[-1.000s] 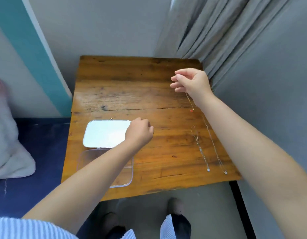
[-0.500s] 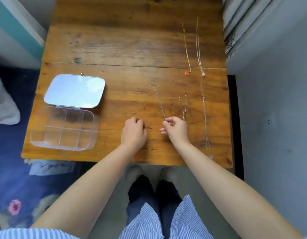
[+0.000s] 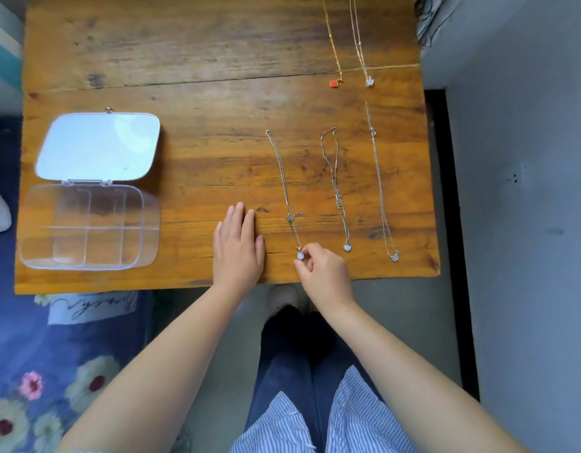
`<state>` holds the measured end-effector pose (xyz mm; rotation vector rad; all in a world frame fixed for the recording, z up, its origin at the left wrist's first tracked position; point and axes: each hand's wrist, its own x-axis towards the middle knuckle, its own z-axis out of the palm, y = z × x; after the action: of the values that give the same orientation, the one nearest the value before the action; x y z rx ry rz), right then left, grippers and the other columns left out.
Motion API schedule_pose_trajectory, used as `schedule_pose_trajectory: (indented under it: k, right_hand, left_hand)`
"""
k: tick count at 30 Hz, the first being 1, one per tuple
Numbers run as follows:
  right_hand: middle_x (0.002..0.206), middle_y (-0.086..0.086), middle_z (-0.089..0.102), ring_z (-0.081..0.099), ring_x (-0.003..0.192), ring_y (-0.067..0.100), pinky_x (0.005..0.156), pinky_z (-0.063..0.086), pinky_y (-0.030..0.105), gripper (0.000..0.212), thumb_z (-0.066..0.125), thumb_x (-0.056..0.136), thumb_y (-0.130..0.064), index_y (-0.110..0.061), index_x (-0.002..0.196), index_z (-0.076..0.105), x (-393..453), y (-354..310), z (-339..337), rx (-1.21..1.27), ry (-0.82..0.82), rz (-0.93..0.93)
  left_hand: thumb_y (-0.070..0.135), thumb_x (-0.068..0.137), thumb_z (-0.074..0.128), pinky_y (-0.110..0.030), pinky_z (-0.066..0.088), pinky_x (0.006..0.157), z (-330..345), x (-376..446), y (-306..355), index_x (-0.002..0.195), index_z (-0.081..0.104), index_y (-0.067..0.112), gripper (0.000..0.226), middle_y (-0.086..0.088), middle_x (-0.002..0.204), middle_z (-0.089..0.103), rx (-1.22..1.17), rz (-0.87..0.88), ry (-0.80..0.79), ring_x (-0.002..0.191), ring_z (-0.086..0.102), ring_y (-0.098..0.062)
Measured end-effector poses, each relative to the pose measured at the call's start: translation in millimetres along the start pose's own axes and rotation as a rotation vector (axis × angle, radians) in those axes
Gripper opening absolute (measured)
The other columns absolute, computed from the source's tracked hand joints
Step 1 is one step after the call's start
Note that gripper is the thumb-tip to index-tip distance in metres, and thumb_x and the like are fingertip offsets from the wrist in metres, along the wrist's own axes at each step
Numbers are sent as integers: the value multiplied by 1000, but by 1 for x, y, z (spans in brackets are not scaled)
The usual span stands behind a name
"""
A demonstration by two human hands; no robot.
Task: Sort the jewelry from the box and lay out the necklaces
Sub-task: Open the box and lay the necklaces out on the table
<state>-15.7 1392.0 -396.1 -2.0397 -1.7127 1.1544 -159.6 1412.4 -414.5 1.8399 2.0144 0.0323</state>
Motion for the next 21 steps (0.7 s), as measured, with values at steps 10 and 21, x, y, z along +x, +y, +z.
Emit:
schedule_pose_trajectory:
  k: [10, 21]
  right_hand:
    - [86, 17, 70, 63, 81, 32, 71, 47, 31, 18, 60, 82, -2, 2, 99, 67, -30, 52, -61, -31, 212, 46]
    - [92, 23, 61, 59, 86, 37, 63, 45, 36, 12, 59, 80, 6, 6, 92, 63, 11, 22, -53, -378, 54, -34]
  left_hand:
    - [-6, 56, 78, -50, 56, 72, 5, -24, 26, 107, 65, 5, 54, -28, 110, 65, -68, 285, 48, 104, 50, -36]
    - [3, 84, 58, -37, 52, 74, -12, -10, 60, 107, 60, 5, 23, -13, 112, 58, 304, 353, -270, 105, 52, -32]
